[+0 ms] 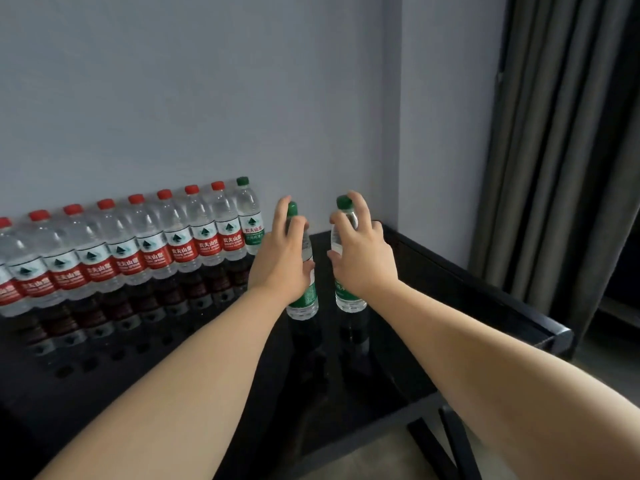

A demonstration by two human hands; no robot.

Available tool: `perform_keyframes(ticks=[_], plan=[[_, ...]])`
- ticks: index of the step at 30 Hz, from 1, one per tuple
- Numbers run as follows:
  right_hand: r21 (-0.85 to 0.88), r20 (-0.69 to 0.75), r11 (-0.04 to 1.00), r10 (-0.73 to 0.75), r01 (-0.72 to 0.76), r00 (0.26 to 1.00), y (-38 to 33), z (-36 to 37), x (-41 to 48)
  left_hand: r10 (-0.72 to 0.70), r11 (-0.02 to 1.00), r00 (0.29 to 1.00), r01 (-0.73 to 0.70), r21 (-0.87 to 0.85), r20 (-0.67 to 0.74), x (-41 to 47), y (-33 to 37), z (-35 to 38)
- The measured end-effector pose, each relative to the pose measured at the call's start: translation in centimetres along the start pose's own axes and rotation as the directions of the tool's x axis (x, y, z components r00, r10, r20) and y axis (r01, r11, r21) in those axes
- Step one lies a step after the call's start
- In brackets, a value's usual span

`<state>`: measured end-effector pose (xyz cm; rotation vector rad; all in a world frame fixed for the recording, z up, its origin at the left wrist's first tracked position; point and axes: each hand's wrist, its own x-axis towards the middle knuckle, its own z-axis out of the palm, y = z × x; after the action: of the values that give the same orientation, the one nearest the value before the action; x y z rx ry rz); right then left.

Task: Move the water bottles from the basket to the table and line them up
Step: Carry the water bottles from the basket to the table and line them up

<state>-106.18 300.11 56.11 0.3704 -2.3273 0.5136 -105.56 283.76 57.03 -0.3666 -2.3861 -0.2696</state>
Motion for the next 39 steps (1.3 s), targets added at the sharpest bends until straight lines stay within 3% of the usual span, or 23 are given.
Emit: perform_keyframes(ticks=[12, 20, 25, 32, 39], plan=[[0.064, 0.032, 0.989, -0.138, 0.136, 0.990, -5.1, 1.7, -0.6, -0.101, 0.987, 0.995, 0.102, 0.121, -0.016, -2.8, -4.2, -3.1], [0.101, 0.190, 0.964, -0.262, 0.246, 0.946, -4.1, 0.6, 1.2, -0.112, 0.989, 0.984, 0.097, 0.110, 0.139, -2.7, -3.6, -5.1], [-0.033, 0.248, 0.970, -0.224, 0.240, 0.943, -3.7, -0.2, 2.0, -0.083, 0.986, 0.988, 0.062, 0.157, 0.129, -2.7, -4.3, -5.4], [0.015, 0.255, 0.983, -0.183, 0.186, 0.950, -3.6, 0.0, 1.6, -0.064, 0.972, 0.995, 0.046, 0.230, 0.073, -1.9, -4.2, -5.2], [0.005, 0.244, 0.980, -0.195, 0.200, 0.950, -3.9, 0.2, 1.6, -0.026, 0.962, 0.981, -0.028, 0.270, 0.194, -0.4, -3.7, -6.1]])
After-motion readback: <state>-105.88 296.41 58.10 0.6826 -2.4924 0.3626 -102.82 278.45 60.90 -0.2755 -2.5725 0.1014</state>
